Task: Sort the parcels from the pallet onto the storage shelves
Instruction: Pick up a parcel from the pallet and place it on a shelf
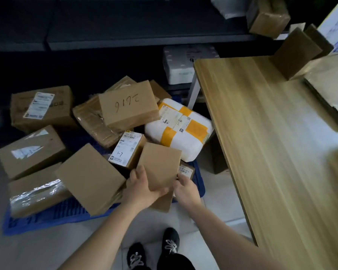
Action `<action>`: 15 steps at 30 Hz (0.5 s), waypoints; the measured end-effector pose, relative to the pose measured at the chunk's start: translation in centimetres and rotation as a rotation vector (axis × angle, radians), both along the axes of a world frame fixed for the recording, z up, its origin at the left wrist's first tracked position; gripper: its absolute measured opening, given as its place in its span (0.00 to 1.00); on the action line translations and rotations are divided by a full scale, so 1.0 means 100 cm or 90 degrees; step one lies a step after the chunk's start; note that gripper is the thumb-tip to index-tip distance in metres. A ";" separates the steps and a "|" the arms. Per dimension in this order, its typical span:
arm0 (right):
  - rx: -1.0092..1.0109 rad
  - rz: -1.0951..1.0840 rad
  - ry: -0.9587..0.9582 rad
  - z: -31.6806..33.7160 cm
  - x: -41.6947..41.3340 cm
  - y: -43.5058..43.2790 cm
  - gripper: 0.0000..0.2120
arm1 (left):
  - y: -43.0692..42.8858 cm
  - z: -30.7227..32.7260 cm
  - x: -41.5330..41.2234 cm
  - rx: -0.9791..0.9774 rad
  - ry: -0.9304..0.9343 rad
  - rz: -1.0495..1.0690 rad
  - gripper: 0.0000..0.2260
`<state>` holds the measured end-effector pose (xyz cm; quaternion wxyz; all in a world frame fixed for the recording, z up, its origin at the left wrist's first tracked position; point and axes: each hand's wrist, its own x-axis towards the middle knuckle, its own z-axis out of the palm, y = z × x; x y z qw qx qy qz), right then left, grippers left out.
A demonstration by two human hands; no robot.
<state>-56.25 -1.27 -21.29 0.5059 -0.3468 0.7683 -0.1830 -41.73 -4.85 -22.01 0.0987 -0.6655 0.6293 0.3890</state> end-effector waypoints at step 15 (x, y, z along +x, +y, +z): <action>-0.060 -0.193 -0.157 0.005 0.004 -0.005 0.12 | 0.016 0.008 0.008 0.043 0.002 0.151 0.61</action>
